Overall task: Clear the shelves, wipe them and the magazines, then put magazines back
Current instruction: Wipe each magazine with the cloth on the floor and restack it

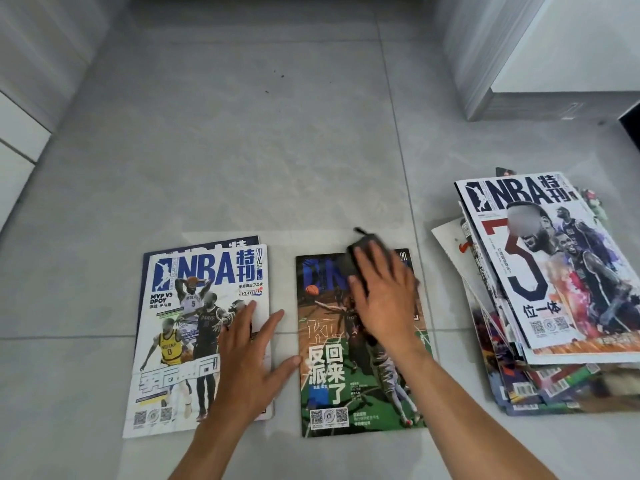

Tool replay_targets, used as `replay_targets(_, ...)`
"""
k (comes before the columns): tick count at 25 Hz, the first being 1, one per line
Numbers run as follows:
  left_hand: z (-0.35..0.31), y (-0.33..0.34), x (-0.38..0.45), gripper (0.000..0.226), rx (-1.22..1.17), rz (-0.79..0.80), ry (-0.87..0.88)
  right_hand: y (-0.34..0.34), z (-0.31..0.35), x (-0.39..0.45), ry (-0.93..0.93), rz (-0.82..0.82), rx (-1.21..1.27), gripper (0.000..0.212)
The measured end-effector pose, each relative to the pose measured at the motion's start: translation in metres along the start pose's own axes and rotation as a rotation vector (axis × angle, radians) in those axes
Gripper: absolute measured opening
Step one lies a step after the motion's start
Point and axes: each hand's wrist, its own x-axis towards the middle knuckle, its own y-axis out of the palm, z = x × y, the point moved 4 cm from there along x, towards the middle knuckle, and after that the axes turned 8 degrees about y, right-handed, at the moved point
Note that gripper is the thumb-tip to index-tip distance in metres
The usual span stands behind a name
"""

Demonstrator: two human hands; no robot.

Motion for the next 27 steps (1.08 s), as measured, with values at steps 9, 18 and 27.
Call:
replay_targets(9, 0.004, 0.000, 0.000, 0.058, -0.003, -0.064, 0.018, 0.009, 0.015, -0.031, -0.553, 0.217, -0.137, 0.055)
replay_targets(18, 0.000, -0.002, 0.004, 0.042, 0.031, -0.141, -0.003, 0.024, 0.036, -0.141, -0.487, 0.061, -0.028, 0.051)
replay_targets(27, -0.001, 0.002, 0.005, 0.039, 0.077, -0.171, -0.019, 0.011, -0.013, -0.123, 0.104, -0.103, 0.100, 0.051)
